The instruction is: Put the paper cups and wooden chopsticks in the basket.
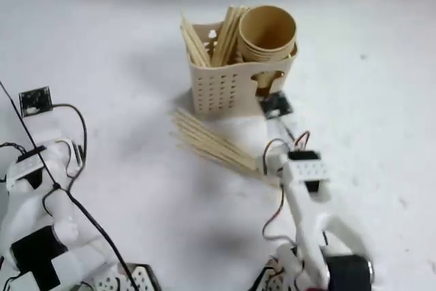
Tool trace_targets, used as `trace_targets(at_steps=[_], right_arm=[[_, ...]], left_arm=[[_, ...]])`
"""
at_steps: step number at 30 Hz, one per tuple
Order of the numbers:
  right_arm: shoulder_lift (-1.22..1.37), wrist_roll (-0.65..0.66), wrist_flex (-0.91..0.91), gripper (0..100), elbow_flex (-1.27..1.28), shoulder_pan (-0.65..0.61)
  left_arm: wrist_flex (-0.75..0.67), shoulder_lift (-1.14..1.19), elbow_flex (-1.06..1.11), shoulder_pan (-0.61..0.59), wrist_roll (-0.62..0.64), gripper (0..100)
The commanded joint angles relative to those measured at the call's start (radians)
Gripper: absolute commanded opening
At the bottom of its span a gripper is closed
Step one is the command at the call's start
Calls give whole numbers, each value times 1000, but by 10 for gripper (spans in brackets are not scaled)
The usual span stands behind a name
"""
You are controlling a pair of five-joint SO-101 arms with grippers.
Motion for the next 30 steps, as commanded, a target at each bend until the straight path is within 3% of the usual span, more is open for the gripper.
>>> trace_targets(at_steps=[1,6,11,14,18,23,30], right_arm=[[-114,95,91,17,40,-62],[-323,239,262,18,34,-120],[-529,253,521,19,-123,-211],[-510,255,619,60,-262,-272],[-349,255,588,138,-338,-381],[-81,245,415,141,-350,-532],[166,218,275,141,-404,-555]], left_arm=[[-11,-7,-2,-12,5,157],[-11,-7,-2,-12,5,157],[-11,-7,-2,-12,5,157],[-11,-7,-2,-12,6,157],[-11,-7,-2,-12,8,157],[-11,-7,-2,-12,8,157],[-11,-7,-2,-12,8,157]])
